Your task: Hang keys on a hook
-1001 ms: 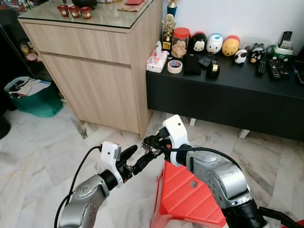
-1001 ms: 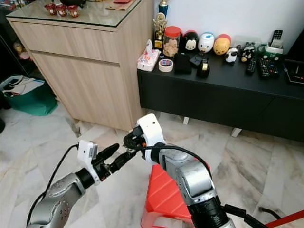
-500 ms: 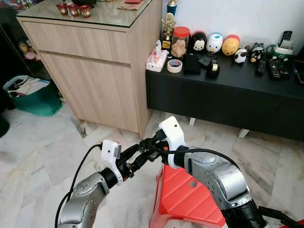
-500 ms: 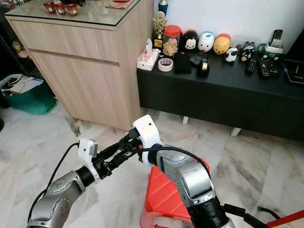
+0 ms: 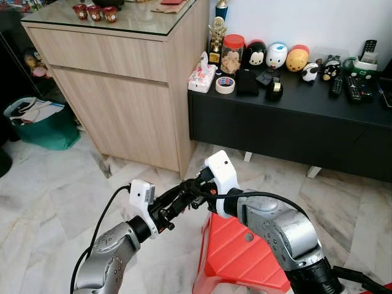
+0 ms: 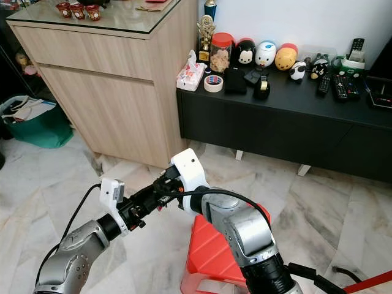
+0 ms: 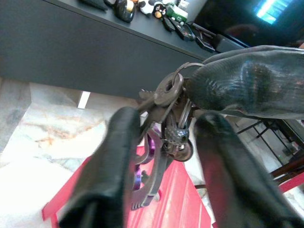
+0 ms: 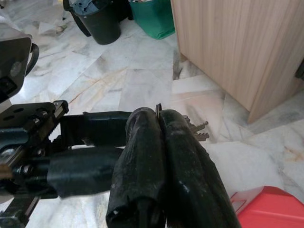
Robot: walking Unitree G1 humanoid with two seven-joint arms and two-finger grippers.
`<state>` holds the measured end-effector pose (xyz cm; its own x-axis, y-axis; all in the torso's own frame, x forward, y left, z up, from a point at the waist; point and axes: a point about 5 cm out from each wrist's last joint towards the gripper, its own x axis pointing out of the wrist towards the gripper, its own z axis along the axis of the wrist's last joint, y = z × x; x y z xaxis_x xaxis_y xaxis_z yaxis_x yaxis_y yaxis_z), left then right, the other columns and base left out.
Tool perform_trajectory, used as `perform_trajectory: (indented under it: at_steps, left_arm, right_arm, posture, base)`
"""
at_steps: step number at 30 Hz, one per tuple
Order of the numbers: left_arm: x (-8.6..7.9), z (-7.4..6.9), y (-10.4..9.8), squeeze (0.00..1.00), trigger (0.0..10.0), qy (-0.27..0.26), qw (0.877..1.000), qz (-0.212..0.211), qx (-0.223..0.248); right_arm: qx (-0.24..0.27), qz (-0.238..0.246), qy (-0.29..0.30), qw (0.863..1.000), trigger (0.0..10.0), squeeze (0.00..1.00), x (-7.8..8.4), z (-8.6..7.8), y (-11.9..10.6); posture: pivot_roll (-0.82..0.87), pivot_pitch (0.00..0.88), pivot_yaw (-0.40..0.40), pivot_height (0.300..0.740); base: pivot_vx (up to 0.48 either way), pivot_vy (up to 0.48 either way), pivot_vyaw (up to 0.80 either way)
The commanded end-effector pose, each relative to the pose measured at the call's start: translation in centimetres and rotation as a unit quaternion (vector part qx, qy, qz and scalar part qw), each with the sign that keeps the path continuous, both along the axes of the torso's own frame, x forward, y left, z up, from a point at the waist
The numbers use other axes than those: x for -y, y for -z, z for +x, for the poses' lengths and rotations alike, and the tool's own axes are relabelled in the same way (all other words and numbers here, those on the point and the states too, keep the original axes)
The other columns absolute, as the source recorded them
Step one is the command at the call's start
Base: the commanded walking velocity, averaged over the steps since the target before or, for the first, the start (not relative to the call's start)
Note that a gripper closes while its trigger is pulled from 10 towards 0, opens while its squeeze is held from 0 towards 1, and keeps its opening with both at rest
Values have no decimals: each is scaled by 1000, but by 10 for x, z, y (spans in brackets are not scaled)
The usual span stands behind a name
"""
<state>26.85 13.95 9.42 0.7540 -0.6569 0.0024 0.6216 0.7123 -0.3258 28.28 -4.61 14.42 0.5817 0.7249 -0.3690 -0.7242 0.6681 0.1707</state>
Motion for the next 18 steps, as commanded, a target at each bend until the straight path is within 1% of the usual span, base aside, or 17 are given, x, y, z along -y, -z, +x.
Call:
perform_trajectory:
  at_steps: [1,7,18]
  left_arm:
    - [-3,-2,1,0,0,4,1000,3,-4]
    - [-1,-5,3,0,0,24,1000,6,-10]
    - [-2,-7,3,0,0,29,999,7,-13]
  right_arm:
    - [10,9,1,1000,10000,0,0,-1,-4]
    - [10,8,7,1000,10000,0,2,1,-3]
    - [10,9,8,1000,10000,0,2,1,-3]
  posture:
    - [87,110,-25,740]
    - [86,110,-25,740]
    - [90,112,-24,740]
  base:
    - [0,0,0]
    - [0,0,0]
    - [0,0,0]
